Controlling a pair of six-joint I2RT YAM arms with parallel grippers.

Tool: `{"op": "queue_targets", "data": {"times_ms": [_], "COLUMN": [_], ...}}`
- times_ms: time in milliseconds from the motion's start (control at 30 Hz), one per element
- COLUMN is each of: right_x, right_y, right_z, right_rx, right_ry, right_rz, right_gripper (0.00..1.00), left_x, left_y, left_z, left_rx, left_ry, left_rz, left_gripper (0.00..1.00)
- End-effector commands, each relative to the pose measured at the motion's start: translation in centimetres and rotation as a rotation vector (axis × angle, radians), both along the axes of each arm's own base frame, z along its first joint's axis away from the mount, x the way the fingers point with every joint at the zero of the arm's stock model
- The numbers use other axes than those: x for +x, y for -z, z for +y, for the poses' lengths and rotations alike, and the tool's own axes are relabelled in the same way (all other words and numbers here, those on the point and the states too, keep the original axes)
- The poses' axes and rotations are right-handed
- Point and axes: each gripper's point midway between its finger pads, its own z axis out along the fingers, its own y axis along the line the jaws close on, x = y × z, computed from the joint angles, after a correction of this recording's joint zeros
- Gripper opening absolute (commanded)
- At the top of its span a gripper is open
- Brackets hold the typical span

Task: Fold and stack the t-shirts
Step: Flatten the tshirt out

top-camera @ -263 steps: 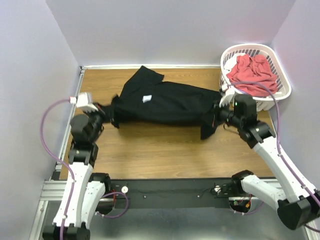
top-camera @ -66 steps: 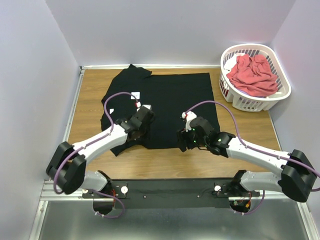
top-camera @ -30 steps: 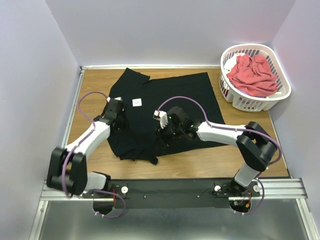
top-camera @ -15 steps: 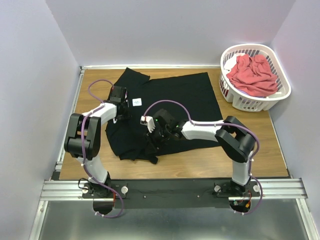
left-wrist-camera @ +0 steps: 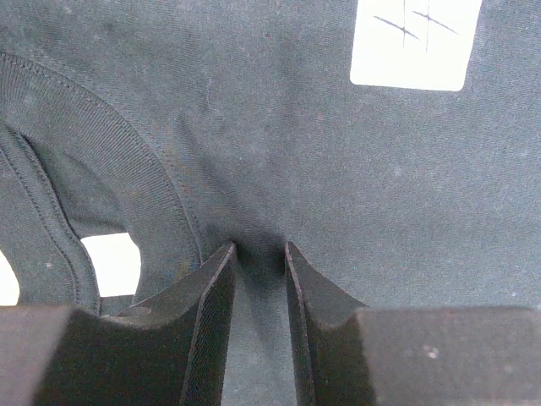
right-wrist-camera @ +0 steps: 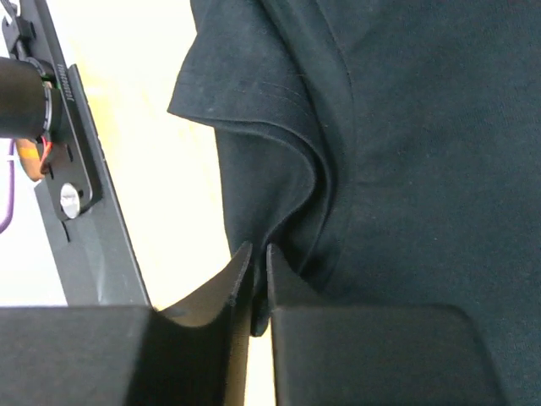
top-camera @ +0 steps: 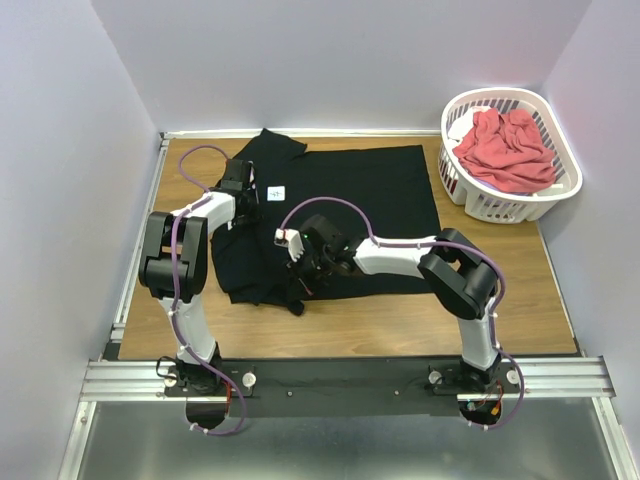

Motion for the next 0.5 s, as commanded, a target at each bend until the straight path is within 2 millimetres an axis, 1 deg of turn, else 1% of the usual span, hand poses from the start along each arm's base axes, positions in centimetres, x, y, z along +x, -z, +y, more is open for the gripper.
{"op": "queue_targets", "data": {"times_ms": [0, 67, 133, 200, 233, 267, 300, 333, 400, 467], "right_x": [-0.5, -1.0, -1.4, -2.3, -3.1, -3.5, -4.0, -4.9, -6.1, -7.7], "right_y": [-0.3, -0.4, -0.6, -1.0, -1.1, -1.7, -1.8, -2.0, -2.2, -2.2], "right_z": [0.9, 1.1, 1.4, 1.7, 2.0, 2.1, 2.1, 2.3, 2.2, 2.1], "right_rx": [0.008, 0.012, 0.014, 0.019, 0.021, 0.033, 0.034, 0.038, 0.033, 0.028], "right_ry": [-0.032, -0.043, -0.054, -0.076, -0.099, -0.111, -0.124, -0.149, -0.179, -0.226], "right_rz": [0.014, 0.016, 0.015, 0.017, 0.014, 0.009, 0.012, 0.007, 0.011, 0.017], "right_gripper": [0.11, 0.04, 0.01, 0.01, 0.01, 0.01, 0.01, 0.01, 0.01, 0.01], "left_x": [-1.0, -0.9, -0.9, -0.8, -0.8, -0.7, -0.9, -0.8, -0.8, -0.8], "left_y": [2.1, 2.0, 1.9, 1.9, 1.9, 2.0, 2.1, 2.2, 2.1, 2.1], "left_z": [0.3, 0.4, 0.4, 0.3, 0.3, 0.4, 0.6, 0.6, 0.6, 0.7], "left_rx": [0.0, 0.008, 0.007, 0.004, 0.005, 0.008, 0.017, 0.018, 0.02, 0.025], "left_ry": [0.014, 0.01, 0.011, 0.013, 0.011, 0.01, 0.007, 0.005, 0.003, 0.002], "left_rz": [0.061, 0.058, 0.057, 0.056, 0.057, 0.057, 0.062, 0.062, 0.06, 0.059], "left_gripper": [0.37, 0.37, 0.37, 0.37, 0.37, 0.37, 0.37, 0.37, 0.37, 0.37]}}
